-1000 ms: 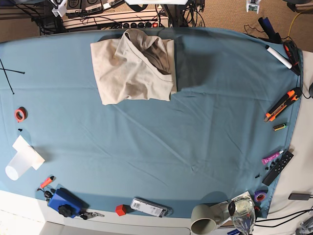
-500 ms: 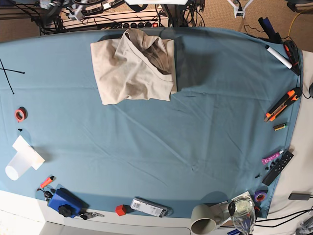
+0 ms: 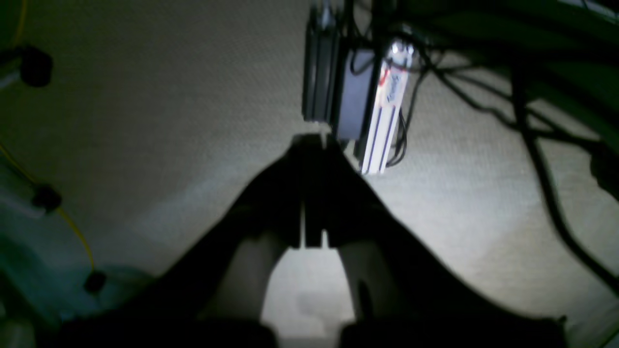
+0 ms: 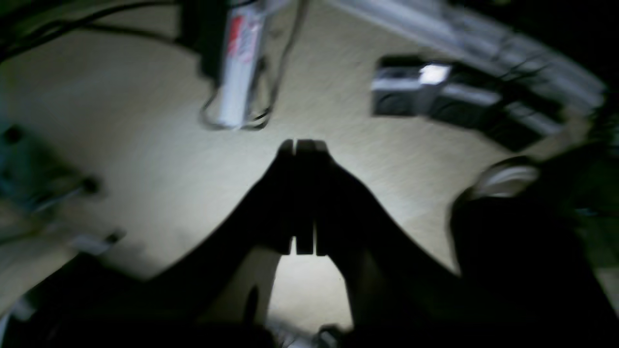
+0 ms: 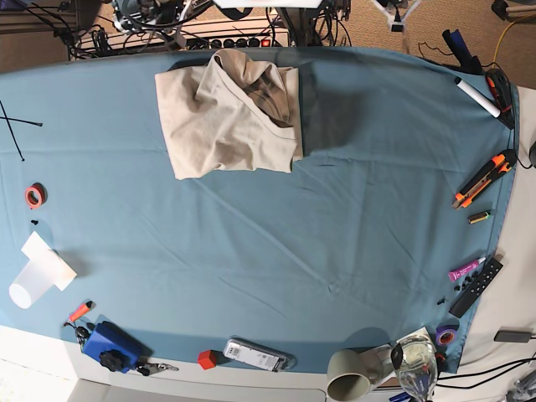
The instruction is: Fold the T-shirt properly
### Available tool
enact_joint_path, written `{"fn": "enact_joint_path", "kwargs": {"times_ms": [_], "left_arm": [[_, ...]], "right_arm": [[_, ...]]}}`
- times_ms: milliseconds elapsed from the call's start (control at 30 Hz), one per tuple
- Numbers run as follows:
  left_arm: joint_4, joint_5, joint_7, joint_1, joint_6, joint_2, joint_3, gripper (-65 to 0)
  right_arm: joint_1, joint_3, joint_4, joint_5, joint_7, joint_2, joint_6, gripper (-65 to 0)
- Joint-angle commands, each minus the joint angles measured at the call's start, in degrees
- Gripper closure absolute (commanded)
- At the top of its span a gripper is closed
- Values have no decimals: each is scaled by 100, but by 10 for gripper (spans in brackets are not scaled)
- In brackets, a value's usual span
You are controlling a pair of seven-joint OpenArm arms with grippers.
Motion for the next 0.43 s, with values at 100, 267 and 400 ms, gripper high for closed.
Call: {"fn": "enact_joint_path", "kwargs": {"times_ms": [100,267,400], "left_arm": [[-76,232,-146,-225,-22,129,-7,0],[-63,273,-144,-321,-22,219,-7,0],[-59,271,-144,-321,-20,216,-7,0]], "right_arm": [[87,-407,-164,-212,741,79,-855,0],[83,-693,-175,-282,938,76,-1714,0],[85,-706,-175,-284,911,79,-1779,0]]}}
